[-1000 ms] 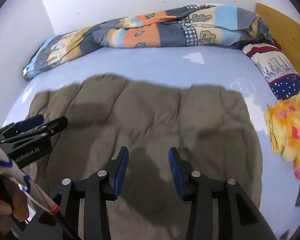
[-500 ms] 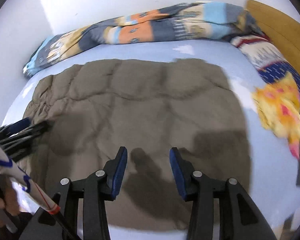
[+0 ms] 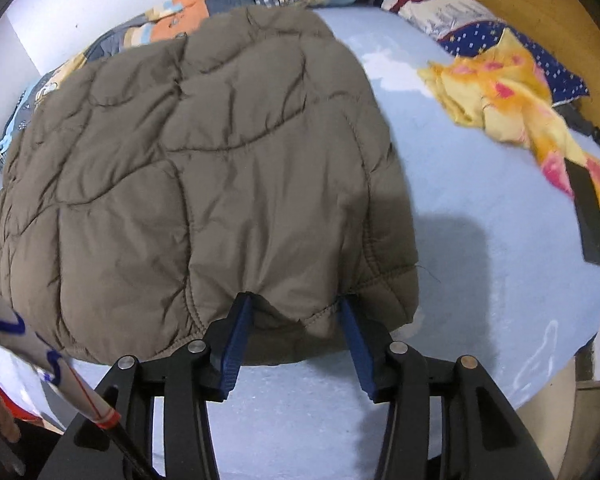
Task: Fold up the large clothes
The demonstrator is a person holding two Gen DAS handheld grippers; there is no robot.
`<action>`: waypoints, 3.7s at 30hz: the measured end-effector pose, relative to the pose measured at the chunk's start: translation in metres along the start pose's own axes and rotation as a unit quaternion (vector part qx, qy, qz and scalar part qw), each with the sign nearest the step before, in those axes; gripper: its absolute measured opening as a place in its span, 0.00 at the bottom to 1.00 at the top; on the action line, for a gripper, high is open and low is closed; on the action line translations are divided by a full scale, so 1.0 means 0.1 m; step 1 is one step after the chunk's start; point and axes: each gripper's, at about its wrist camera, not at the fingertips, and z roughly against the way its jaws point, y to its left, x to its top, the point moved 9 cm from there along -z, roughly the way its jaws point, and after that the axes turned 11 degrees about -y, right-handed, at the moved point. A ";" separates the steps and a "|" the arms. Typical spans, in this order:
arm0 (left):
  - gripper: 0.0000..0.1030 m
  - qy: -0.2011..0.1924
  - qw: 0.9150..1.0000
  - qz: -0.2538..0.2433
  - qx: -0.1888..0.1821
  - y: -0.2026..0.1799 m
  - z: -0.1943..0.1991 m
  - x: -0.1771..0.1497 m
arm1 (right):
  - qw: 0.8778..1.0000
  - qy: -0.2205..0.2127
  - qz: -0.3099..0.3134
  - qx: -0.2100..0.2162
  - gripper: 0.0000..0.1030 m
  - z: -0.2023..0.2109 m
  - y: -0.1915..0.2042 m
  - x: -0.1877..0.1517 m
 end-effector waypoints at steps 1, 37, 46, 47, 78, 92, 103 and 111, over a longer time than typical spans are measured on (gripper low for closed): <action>0.68 -0.010 1.000 -0.003 -0.001 -0.02 0.03 0.05 | 1.000 -0.004 0.001 0.001 0.49 0.03 0.00 0.02; 0.68 -0.054 0.996 -0.066 -0.020 -0.67 -0.11 0.45 | 0.994 -0.050 0.097 0.013 0.56 -0.05 1.00 0.31; 0.68 -0.068 0.995 -0.065 -0.023 -0.65 0.01 0.50 | 0.987 -0.098 0.130 0.006 0.56 0.22 1.22 0.35; 0.68 -0.069 0.995 -0.065 -0.025 -0.66 0.02 0.51 | 0.986 -0.100 0.132 0.010 0.56 0.24 1.26 0.35; 0.68 -0.058 0.995 -0.084 -0.019 -0.64 -0.01 0.46 | 0.978 -0.087 0.189 0.027 0.56 0.14 1.76 0.19; 0.68 -0.081 0.995 -0.048 -0.007 -0.64 -0.39 1.33 | 0.983 -0.130 0.131 0.025 0.57 0.16 1.53 1.28; 0.68 -0.043 0.997 -0.066 0.011 -0.74 -0.95 1.36 | 0.984 -0.087 0.157 -0.022 0.56 -0.58 1.58 1.29; 0.68 -0.041 0.997 -0.060 0.008 -0.72 -0.95 1.33 | 0.982 -0.085 0.167 -0.033 0.56 -0.68 1.61 1.27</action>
